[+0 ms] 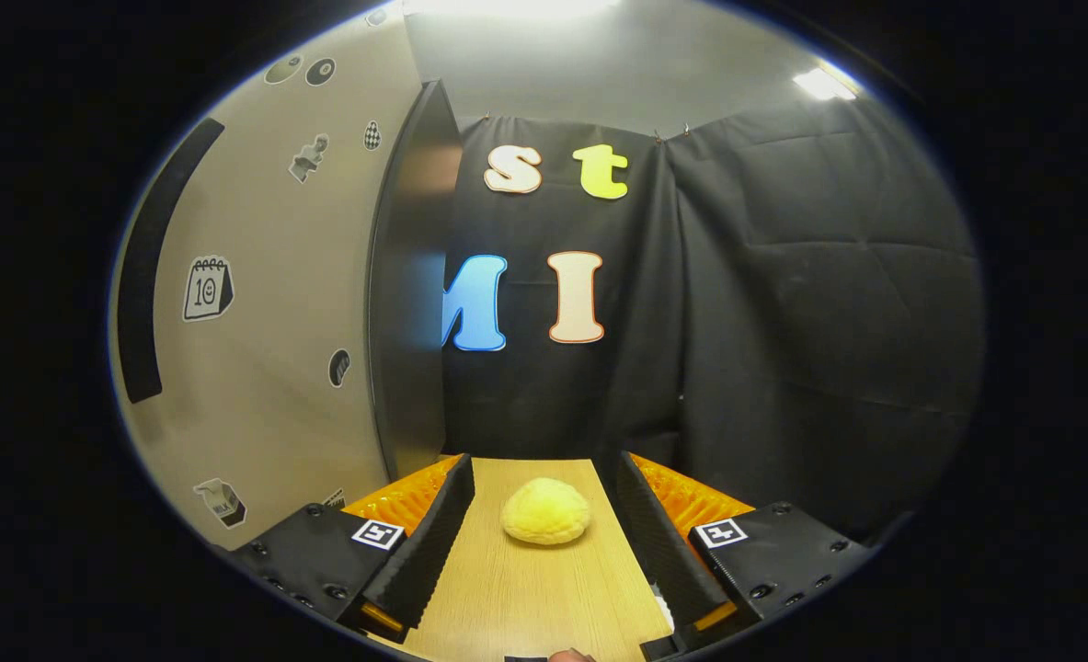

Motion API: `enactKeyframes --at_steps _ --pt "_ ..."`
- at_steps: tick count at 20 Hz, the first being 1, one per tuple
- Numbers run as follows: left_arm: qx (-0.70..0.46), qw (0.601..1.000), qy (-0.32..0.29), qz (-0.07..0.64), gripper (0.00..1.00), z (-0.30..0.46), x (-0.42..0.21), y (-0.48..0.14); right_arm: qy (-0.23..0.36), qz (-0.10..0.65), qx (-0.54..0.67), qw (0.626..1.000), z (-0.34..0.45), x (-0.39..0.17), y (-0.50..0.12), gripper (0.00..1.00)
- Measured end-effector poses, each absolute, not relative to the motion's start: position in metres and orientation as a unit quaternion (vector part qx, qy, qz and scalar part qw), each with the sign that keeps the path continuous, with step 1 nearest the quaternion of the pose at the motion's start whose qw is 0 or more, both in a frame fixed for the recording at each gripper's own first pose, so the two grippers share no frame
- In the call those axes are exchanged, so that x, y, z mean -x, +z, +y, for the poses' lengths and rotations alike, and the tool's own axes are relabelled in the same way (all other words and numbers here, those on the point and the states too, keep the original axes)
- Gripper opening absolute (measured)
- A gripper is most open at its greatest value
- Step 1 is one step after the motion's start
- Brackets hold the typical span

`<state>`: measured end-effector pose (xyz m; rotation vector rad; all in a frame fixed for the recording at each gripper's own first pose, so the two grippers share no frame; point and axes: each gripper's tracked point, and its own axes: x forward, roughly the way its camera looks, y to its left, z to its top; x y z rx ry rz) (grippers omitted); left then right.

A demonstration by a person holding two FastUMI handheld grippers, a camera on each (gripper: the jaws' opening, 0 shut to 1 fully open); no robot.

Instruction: Open the cabinet door with the right hand, grasp the bottle in the cabinet with the left hand and place it on the coaster, then close the cabinet door with the right hand.

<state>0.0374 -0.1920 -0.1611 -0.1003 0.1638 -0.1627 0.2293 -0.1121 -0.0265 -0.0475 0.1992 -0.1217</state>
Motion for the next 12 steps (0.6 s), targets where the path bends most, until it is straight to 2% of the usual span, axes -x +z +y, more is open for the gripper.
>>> enactKeyframes --at_steps 10,12 --pt "0.053 0.986 -0.048 0.148 0.74 -0.178 -0.021 -0.25 -0.071 0.114 0.025 0.991 -0.117 -0.214 -0.038 0.99" --pt "0.048 0.985 -0.044 0.162 0.72 -0.177 -0.018 -0.267 -0.073 0.117 0.028 0.99 -0.119 -0.213 -0.041 0.99"
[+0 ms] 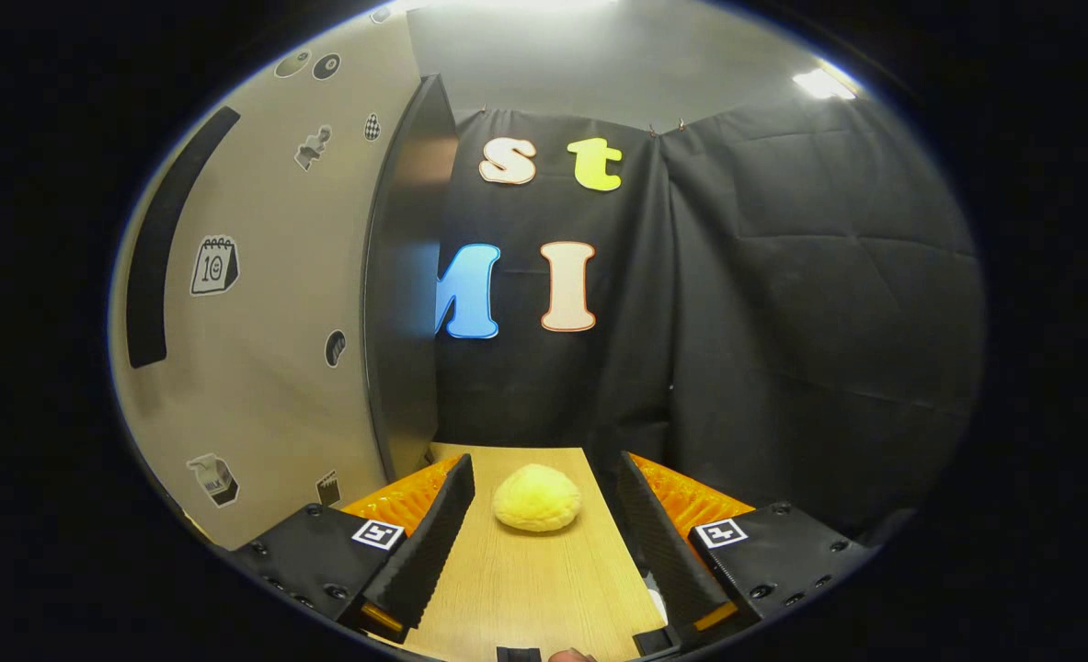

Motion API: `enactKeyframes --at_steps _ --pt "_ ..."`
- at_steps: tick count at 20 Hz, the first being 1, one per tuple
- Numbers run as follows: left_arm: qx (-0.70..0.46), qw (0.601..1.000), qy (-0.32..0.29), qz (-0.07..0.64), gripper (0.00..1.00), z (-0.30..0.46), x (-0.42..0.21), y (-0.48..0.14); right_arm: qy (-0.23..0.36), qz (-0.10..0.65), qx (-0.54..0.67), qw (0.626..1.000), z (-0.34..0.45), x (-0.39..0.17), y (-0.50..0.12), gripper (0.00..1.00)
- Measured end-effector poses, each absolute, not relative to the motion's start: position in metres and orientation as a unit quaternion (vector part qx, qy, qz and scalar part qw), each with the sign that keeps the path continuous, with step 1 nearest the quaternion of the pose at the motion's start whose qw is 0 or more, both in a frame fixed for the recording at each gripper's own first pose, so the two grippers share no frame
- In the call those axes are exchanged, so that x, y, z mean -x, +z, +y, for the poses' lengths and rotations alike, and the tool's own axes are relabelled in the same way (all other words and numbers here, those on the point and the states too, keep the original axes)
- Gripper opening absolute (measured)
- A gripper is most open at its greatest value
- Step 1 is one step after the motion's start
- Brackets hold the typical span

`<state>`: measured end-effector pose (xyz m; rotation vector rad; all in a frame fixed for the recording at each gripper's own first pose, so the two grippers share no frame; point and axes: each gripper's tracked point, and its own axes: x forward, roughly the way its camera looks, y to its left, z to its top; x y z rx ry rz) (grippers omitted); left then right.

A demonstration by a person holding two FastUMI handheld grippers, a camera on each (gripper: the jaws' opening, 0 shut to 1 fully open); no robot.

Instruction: Open the cabinet door with the right hand, grasp the bottle in the cabinet with the left hand and place it on the coaster, then close the cabinet door with the right hand.

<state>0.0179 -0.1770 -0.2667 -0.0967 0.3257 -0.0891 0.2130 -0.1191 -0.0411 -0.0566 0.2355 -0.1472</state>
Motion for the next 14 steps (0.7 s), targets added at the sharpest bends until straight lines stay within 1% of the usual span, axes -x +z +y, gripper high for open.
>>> enactKeyframes --at_steps 3,4,5,6,8,9,12,13,14 --pt "0.042 0.983 -0.035 0.173 0.74 -0.175 -0.015 -0.286 -0.073 0.122 0.031 0.989 -0.119 -0.214 -0.043 0.99" --pt "0.039 0.984 -0.032 0.173 0.74 -0.174 -0.015 -0.29 -0.071 0.123 0.032 0.989 -0.117 -0.215 -0.044 0.99" --pt "0.037 0.984 -0.031 0.174 0.72 -0.174 -0.015 -0.295 -0.069 0.125 0.034 0.989 -0.115 -0.217 -0.044 0.99" --pt "0.035 0.984 -0.03 0.175 0.74 -0.175 -0.016 -0.299 -0.067 0.125 0.037 0.989 -0.114 -0.217 -0.044 0.99" --pt "0.031 0.984 -0.03 0.173 0.75 -0.176 -0.012 -0.303 -0.064 0.125 0.043 0.989 -0.111 -0.22 -0.044 0.99" --pt "0.027 0.985 -0.03 0.166 0.72 -0.176 -0.014 -0.302 -0.063 0.126 0.044 0.989 -0.109 -0.222 -0.044 0.99" --pt "0.025 0.984 -0.028 0.174 0.72 -0.178 -0.008 -0.305 -0.057 0.13 0.046 0.989 -0.104 -0.225 -0.047 1.0" --pt "0.024 0.983 -0.027 0.178 0.78 -0.178 -0.005 -0.306 -0.056 0.13 0.047 0.989 -0.102 -0.227 -0.047 1.0" --pt "0.023 0.983 -0.027 0.18 0.76 -0.178 -0.003 -0.306 -0.055 0.128 0.048 0.989 -0.101 -0.228 -0.046 1.0"
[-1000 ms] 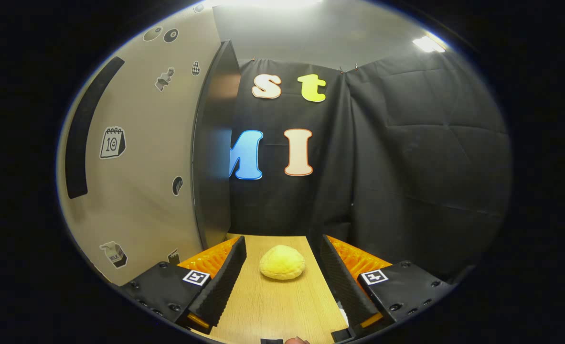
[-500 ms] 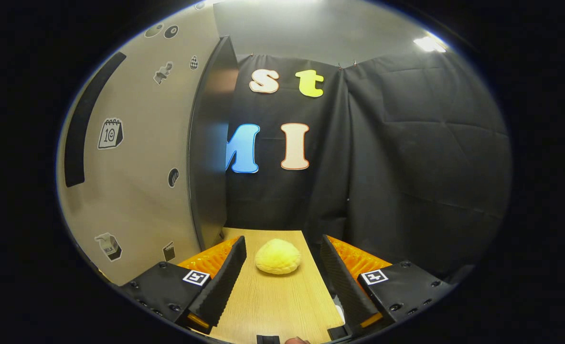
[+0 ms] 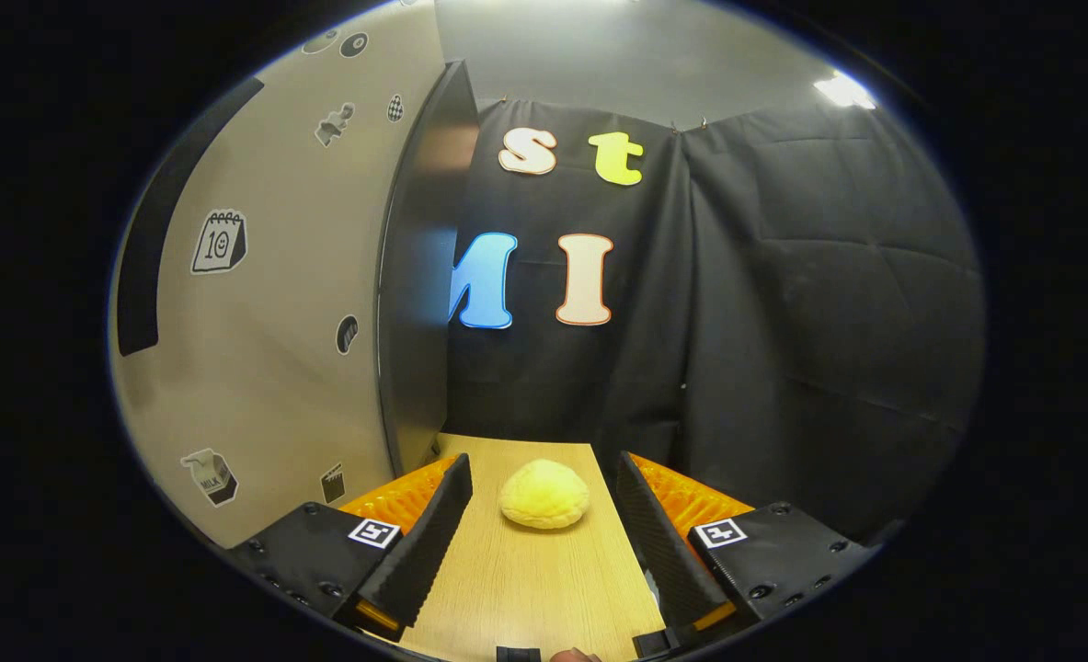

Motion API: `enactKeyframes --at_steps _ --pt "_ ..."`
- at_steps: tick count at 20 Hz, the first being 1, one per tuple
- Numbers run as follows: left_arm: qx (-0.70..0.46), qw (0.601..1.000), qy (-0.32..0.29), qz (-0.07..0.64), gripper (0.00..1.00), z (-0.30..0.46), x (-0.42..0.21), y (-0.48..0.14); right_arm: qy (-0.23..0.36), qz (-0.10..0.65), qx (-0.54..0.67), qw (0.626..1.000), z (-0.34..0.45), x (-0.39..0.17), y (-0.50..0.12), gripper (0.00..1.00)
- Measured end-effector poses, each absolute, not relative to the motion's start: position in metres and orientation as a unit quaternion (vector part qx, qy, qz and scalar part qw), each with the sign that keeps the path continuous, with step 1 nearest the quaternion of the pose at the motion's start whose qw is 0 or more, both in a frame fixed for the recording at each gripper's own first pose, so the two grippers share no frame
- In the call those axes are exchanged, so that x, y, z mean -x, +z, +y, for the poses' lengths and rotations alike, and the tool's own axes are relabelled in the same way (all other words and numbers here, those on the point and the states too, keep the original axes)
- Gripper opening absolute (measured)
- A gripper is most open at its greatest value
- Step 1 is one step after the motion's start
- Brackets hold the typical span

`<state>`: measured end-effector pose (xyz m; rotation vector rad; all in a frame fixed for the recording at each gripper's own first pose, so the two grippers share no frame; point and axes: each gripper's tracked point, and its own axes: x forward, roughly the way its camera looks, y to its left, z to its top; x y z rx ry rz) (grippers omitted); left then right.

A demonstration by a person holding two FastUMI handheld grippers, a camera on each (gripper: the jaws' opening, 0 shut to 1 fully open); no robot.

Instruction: Open the cabinet door with the right hand, grasp the bottle in the cabinet with the left hand and place it on the coaster, then close the cabinet door with the right hand.

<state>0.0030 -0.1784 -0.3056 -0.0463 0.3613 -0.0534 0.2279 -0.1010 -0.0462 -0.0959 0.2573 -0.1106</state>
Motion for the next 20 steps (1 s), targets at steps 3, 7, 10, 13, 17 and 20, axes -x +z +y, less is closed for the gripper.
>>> enactKeyframes --at_steps 3,7,10,13,17,20 --pt "0.014 0.982 -0.03 0.186 0.72 -0.181 0.001 -0.305 -0.05 0.127 0.046 0.99 -0.096 -0.232 -0.049 1.0" --pt "0.009 0.977 -0.028 0.21 0.77 -0.183 0.005 -0.311 -0.038 0.134 0.046 0.989 -0.088 -0.239 -0.055 1.0" --pt "0.001 0.976 -0.023 0.219 0.79 -0.181 0.014 -0.308 -0.03 0.132 0.05 0.99 -0.083 -0.243 -0.055 0.97" --pt "-0.008 0.975 -0.029 0.219 0.79 -0.184 0.02 -0.297 -0.02 0.133 0.049 0.99 -0.081 -0.248 -0.054 1.0" --pt "-0.022 0.981 -0.029 0.19 0.79 -0.183 0.029 -0.261 -0.007 0.12 0.045 0.992 -0.077 -0.254 -0.042 1.0" --pt "-0.019 0.984 -0.009 0.178 0.76 -0.177 0.034 -0.231 0.013 0.114 0.037 0.993 -0.069 -0.26 -0.033 0.97"
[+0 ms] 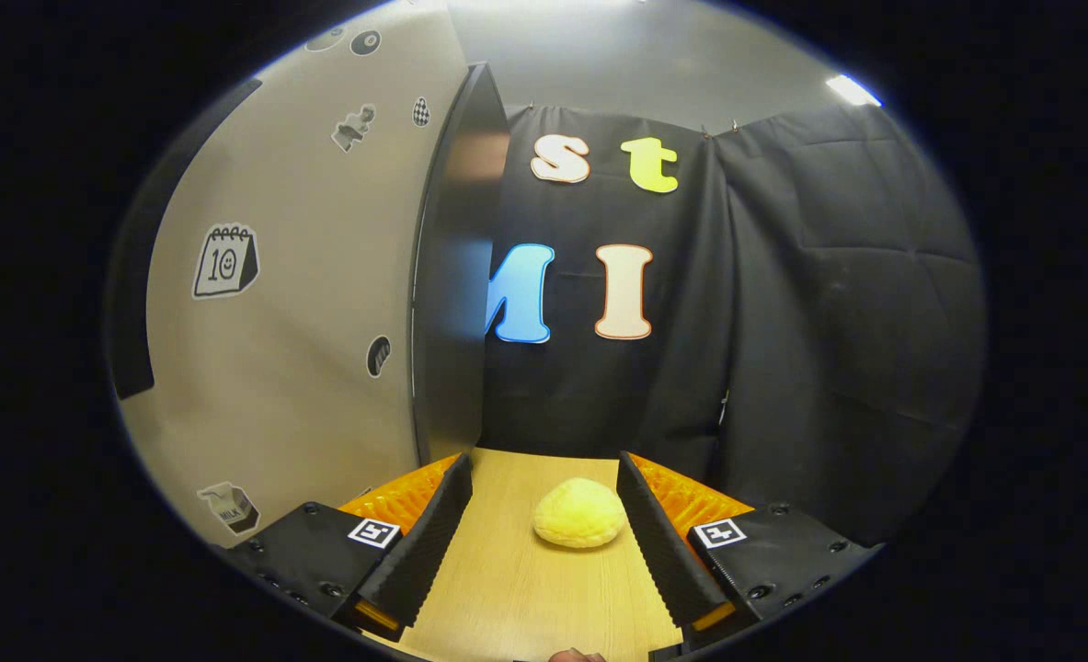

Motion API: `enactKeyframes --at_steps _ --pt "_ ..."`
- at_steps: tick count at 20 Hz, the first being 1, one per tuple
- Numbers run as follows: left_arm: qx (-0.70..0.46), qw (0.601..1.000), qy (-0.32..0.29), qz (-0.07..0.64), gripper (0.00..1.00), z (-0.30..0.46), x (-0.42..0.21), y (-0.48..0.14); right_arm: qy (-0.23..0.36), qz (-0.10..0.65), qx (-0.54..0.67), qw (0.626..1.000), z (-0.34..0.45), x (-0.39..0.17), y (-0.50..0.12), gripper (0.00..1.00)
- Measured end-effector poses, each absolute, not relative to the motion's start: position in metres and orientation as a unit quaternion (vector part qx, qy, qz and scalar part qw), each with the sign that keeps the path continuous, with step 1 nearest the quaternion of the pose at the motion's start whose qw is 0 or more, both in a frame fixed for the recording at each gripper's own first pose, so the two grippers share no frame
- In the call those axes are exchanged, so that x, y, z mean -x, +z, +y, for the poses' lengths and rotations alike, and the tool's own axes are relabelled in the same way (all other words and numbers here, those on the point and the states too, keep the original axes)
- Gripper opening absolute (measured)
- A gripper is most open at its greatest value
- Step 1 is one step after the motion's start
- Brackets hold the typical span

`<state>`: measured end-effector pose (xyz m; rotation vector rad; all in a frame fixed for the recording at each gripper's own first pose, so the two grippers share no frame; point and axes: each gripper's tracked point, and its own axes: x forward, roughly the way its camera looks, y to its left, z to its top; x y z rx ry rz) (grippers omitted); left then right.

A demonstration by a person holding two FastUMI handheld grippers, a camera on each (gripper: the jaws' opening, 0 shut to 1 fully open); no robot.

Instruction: Open the cabinet door with the right hand, grasp the bottle in the cabinet with the left hand and place it on the coaster, then close the cabinet door with the right hand.

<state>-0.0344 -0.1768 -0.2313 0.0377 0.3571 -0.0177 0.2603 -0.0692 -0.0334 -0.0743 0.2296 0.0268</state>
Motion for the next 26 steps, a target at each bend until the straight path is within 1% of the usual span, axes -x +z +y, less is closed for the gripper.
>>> enactKeyframes --at_steps 4,7,8,12,15,16,17,18,19,20,21,26 --pt "-0.028 0.987 0.016 0.155 0.77 -0.168 0.035 -0.179 0.055 0.112 0.026 0.992 -0.052 -0.263 -0.016 0.98" --pt "-0.036 0.992 0.012 0.12 0.76 -0.169 0.029 -0.137 0.072 0.103 0.026 0.992 -0.044 -0.258 -0.003 1.0" --pt "-0.035 0.993 0.009 0.108 0.77 -0.17 0.025 -0.123 0.079 0.102 0.023 0.991 -0.04 -0.255 0.001 0.97" --pt "-0.027 0.997 -0.006 0.075 0.78 -0.168 0.011 -0.09 0.102 0.1 0.007 0.99 -0.023 -0.242 0.017 0.97" --pt "-0.027 0.997 -0.016 0.068 0.76 -0.157 0.001 -0.089 0.102 0.087 -0.006 0.991 -0.01 -0.232 0.031 0.97" --pt "-0.026 0.997 -0.02 0.072 0.77 -0.152 -0.001 -0.091 0.104 0.084 -0.011 0.991 -0.003 -0.23 0.034 1.0" --pt "-0.024 0.997 -0.023 0.075 0.77 -0.147 -0.002 -0.092 0.089 0.082 -0.01 0.993 -0.005 -0.229 0.038 1.0" --pt "-0.023 0.997 -0.026 0.073 0.76 -0.141 -0.004 -0.092 0.08 0.082 -0.01 0.993 -0.005 -0.227 0.038 0.9" --pt "-0.022 0.997 -0.03 0.072 0.79 -0.134 -0.007 -0.091 0.069 0.086 -0.007 0.994 -0.007 -0.225 0.037 0.95" --pt "-0.024 0.996 -0.033 0.074 0.76 -0.128 -0.008 -0.091 0.058 0.087 -0.008 0.994 -0.008 -0.223 0.038 0.9" --pt "-0.026 0.996 -0.037 0.073 0.76 -0.121 -0.01 -0.091 0.051 0.089 -0.009 0.995 -0.008 -0.221 0.038 0.94" --pt "-0.028 0.996 -0.05 0.063 0.76 -0.093 -0.024 -0.08 0.032 0.094 -0.011 0.995 0.003 -0.216 0.038 0.93"
